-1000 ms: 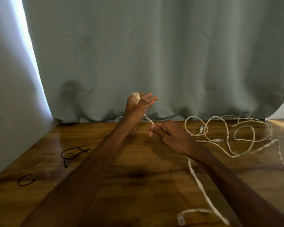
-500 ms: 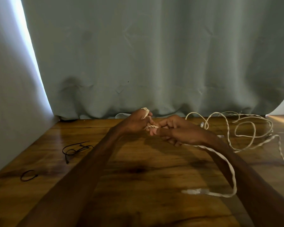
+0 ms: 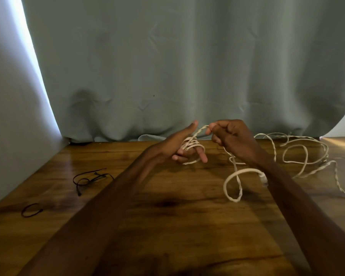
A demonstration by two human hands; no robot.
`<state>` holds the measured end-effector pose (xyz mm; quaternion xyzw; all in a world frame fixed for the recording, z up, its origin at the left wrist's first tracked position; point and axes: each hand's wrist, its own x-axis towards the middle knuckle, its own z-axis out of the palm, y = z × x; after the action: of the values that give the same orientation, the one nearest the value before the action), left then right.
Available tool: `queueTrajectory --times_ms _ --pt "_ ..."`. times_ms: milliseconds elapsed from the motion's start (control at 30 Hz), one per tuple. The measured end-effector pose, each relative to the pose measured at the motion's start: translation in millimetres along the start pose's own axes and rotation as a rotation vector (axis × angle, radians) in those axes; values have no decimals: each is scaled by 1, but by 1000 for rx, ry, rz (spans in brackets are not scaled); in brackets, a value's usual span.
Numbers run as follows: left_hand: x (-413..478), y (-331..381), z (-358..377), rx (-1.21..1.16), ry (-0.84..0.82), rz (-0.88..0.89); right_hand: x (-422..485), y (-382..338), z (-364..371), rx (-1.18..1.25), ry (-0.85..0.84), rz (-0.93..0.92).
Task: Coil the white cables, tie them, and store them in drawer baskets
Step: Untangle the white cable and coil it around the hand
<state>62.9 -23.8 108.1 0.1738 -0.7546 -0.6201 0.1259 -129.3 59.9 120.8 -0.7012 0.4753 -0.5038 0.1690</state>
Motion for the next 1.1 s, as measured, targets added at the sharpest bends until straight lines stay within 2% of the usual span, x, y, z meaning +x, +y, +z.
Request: queueTrajectory --times_ms 67,200,367,533,667,767,900,1000,1100 --pt "-1 9 5 -51 -31 33 1 8 -4 -2 49 -5" --pt "-6 18 7 -46 87 131 3 21 1 -17 87 -29" --pt "-1 22 12 -267 210 248 -1 38 30 -159 97 -10" --pt "3 24 15 -493 267 326 -3 39 57 -345 -79 25" --pt "8 19 10 -584 457 381 -11 28 63 -389 -197 25" --pt "4 16 -1 -595 579 430 -17 20 69 -357 -248 23" --pt "0 5 -15 -540 687 386 -20 4 76 -324 -298 11" --pt "9 0 -13 -385 748 332 -20 -4 76 -200 -325 100" --pt "21 -3 -13 -158 824 310 -19 -12 74 56 -432 272"
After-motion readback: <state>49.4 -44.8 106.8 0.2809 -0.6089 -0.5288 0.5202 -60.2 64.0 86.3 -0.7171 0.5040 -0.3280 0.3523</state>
